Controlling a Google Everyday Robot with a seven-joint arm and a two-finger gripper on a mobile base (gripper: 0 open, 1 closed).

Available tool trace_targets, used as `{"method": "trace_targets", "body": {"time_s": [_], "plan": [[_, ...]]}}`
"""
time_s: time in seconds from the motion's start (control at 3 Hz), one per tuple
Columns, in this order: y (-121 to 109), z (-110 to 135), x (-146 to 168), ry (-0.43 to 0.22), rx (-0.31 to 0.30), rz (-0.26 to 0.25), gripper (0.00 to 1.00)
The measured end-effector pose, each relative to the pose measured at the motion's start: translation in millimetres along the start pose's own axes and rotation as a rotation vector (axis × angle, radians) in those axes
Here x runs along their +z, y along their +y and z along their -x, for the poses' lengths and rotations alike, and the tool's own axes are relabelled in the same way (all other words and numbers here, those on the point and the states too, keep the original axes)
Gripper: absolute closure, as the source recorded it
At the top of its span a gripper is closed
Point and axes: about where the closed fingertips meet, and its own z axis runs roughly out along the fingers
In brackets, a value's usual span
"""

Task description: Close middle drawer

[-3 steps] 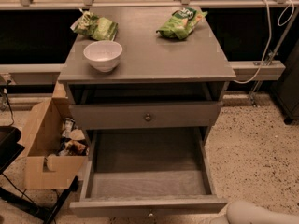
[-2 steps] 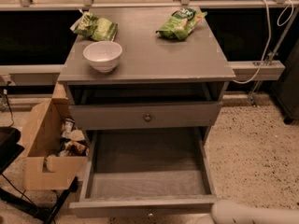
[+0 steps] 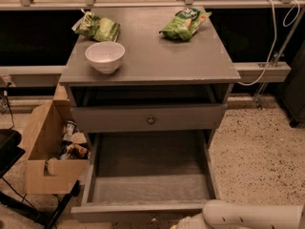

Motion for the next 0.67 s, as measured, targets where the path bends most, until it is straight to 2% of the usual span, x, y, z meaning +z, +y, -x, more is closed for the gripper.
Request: {"method": "trace_targets", "body": {"time_s": [0.33, 0.67], "plan": [[-25, 6, 15, 0.003, -0.019, -0.024, 1.0], [-37, 10, 23, 0.003, -0.025, -0.03, 1.0]]}}
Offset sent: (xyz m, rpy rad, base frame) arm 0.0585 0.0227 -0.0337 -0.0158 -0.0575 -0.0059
